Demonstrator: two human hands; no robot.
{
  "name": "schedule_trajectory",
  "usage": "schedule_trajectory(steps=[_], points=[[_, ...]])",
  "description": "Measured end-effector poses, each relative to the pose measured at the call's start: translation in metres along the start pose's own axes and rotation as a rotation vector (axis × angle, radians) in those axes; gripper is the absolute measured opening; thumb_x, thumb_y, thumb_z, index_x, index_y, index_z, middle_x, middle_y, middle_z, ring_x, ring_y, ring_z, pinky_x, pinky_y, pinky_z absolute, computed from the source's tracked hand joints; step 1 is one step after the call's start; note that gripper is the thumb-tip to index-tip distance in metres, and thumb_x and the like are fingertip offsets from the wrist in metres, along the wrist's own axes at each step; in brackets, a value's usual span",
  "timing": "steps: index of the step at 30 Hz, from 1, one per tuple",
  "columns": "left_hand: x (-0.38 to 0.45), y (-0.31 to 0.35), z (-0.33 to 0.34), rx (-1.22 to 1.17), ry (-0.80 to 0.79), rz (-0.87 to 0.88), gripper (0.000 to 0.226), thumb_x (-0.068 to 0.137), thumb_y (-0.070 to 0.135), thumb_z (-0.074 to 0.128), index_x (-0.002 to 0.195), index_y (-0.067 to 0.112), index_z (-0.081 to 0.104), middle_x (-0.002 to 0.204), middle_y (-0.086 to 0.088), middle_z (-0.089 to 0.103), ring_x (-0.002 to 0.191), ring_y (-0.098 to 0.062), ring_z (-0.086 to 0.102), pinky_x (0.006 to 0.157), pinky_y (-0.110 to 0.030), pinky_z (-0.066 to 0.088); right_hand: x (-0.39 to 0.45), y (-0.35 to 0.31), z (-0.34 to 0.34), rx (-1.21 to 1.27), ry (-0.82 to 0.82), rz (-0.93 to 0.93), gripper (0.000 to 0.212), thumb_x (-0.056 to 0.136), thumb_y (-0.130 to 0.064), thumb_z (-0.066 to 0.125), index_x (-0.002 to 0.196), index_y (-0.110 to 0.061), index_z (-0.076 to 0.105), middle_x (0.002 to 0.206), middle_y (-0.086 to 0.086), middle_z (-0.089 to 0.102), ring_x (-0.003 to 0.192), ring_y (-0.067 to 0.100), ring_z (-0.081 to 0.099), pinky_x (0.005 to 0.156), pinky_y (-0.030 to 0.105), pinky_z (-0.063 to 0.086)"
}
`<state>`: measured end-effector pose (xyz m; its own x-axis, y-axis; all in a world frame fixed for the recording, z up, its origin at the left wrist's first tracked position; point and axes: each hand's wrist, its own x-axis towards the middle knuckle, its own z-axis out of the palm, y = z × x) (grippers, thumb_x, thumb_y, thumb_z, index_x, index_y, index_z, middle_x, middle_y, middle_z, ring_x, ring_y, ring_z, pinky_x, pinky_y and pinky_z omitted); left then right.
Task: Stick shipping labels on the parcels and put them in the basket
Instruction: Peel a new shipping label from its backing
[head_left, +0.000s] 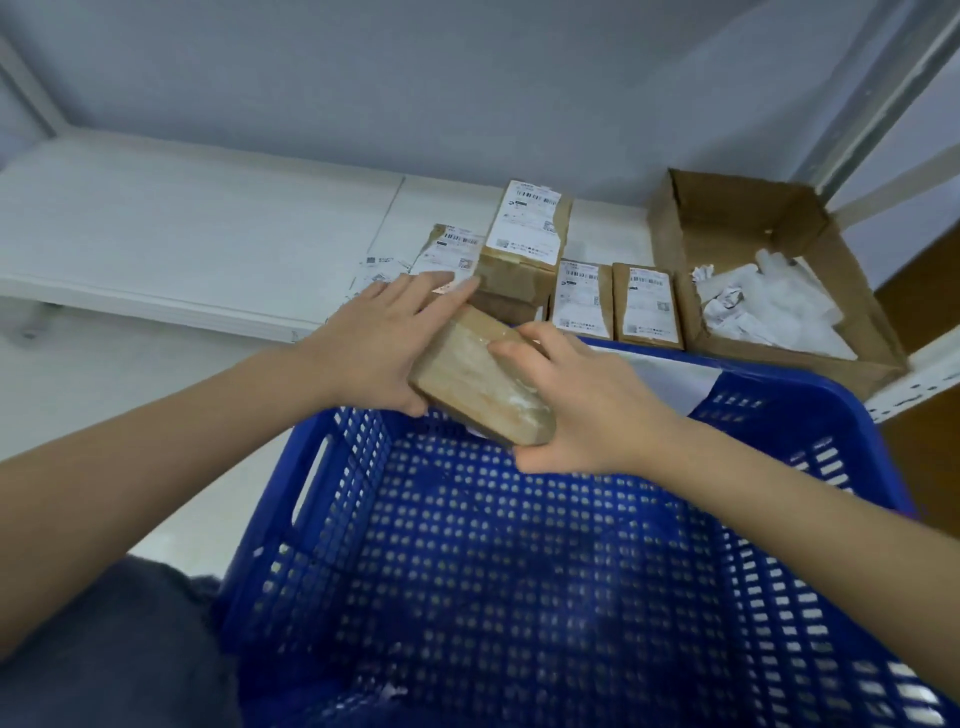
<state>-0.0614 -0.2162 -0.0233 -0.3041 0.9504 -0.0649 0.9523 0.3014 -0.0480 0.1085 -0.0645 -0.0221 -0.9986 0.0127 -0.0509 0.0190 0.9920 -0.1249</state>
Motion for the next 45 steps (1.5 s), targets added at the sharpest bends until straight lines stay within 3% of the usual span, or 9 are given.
schedule_trajectory(steps=[7, 13, 21, 24, 27, 29, 35, 38, 45], points=[[0.003, -0.073, 0.020, -0.120, -0.117, -0.438, 0.093, 0.086, 0.034, 0.065, 0.152, 0.007, 0.005, 0.141, -0.019, 0.034, 0.127, -0.035, 0.037, 0.100, -0.043, 0.038, 0.039, -0.023, 0.016, 0.038, -0.006, 0.163, 0.083, 0.070, -0.057, 0.066, 0.138, -0.024, 0.030, 0.130, 0.001, 0.035, 0.111, 0.021, 0.048, 0.065, 0.028, 0.038], [0.036, -0.126, 0.042, -0.125, -0.211, -0.482, 0.057, 0.092, 0.033, 0.056, 0.139, 0.006, 0.039, 0.129, -0.012, 0.055, 0.120, -0.031, 0.049, 0.095, -0.041, 0.044, 0.065, -0.038, 0.027, 0.055, 0.023, 0.314, 0.080, 0.069, -0.059, 0.065, 0.134, -0.023, 0.033, 0.124, 0.001, 0.038, 0.108, 0.022, 0.049, 0.066, 0.028, 0.036], [0.090, -0.158, 0.080, -0.172, -0.235, -0.549, 0.044, 0.093, 0.033, 0.058, 0.129, 0.010, 0.051, 0.128, -0.006, 0.056, 0.117, -0.027, 0.053, 0.088, -0.035, 0.041, 0.085, -0.050, 0.040, 0.078, 0.015, 0.412, 0.079, 0.071, -0.063, 0.061, 0.134, -0.026, 0.031, 0.120, -0.001, 0.039, 0.104, 0.021, 0.050, 0.067, 0.029, 0.038], [0.102, -0.167, 0.095, -0.207, -0.148, -0.542, 0.036, 0.091, 0.017, 0.057, 0.126, 0.011, 0.055, 0.122, -0.008, 0.060, 0.112, -0.028, 0.055, 0.085, -0.033, 0.042, 0.087, -0.051, 0.042, 0.050, -0.023, 0.413, 0.080, 0.072, -0.065, 0.058, 0.135, -0.028, 0.026, 0.122, -0.002, 0.036, 0.107, 0.019, 0.048, 0.067, 0.028, 0.035], [0.108, -0.175, 0.111, -0.266, -0.058, -0.565, 0.037, 0.089, 0.007, 0.053, 0.126, 0.010, 0.057, 0.122, -0.011, 0.060, 0.112, -0.030, 0.055, 0.087, -0.036, 0.044, 0.089, -0.051, 0.043, 0.081, -0.029, 0.434, 0.081, 0.073, -0.068, 0.056, 0.135, -0.030, 0.023, 0.121, -0.003, 0.033, 0.106, 0.018, 0.046, 0.068, 0.028, 0.034], [0.112, -0.176, 0.119, -0.286, -0.065, -0.589, 0.036, 0.091, 0.019, 0.060, 0.125, 0.008, 0.056, 0.122, -0.011, 0.059, 0.112, -0.029, 0.055, 0.087, -0.035, 0.044, 0.091, -0.052, 0.042, 0.099, -0.025, 0.446, 0.080, 0.073, -0.068, 0.056, 0.134, -0.030, 0.022, 0.120, -0.004, 0.031, 0.105, 0.017, 0.046, 0.067, 0.028, 0.034], [0.123, -0.174, 0.136, -0.347, -0.085, -0.748, 0.068, 0.078, 0.055, 0.071, 0.125, 0.009, 0.054, 0.119, -0.008, 0.054, 0.104, -0.024, 0.057, 0.079, -0.033, 0.045, 0.095, -0.053, 0.044, 0.081, -0.028, 0.447, 0.081, 0.071, -0.071, 0.052, 0.134, -0.031, 0.019, 0.123, -0.005, 0.029, 0.107, 0.016, 0.046, 0.066, 0.027, 0.034], [0.125, -0.173, 0.135, -0.460, -0.093, -0.806, 0.074, 0.076, 0.051, 0.075, 0.131, 0.011, 0.048, 0.130, -0.009, 0.050, 0.116, -0.026, 0.053, 0.084, -0.033, 0.042, 0.096, -0.052, 0.044, 0.092, -0.041, 0.449, 0.082, 0.071, -0.072, 0.053, 0.135, -0.032, 0.019, 0.125, -0.005, 0.028, 0.109, 0.016, 0.045, 0.067, 0.028, 0.034], [0.122, -0.171, 0.128, -0.561, 0.011, -0.855, 0.059, 0.077, 0.024, 0.080, 0.122, 0.006, 0.047, 0.117, -0.011, 0.057, 0.107, -0.028, 0.056, 0.076, -0.030, 0.041, 0.095, -0.054, 0.040, 0.086, -0.074, 0.434, 0.084, 0.072, -0.073, 0.051, 0.137, -0.032, 0.017, 0.127, -0.005, 0.027, 0.111, 0.015, 0.045, 0.069, 0.027, 0.034]])
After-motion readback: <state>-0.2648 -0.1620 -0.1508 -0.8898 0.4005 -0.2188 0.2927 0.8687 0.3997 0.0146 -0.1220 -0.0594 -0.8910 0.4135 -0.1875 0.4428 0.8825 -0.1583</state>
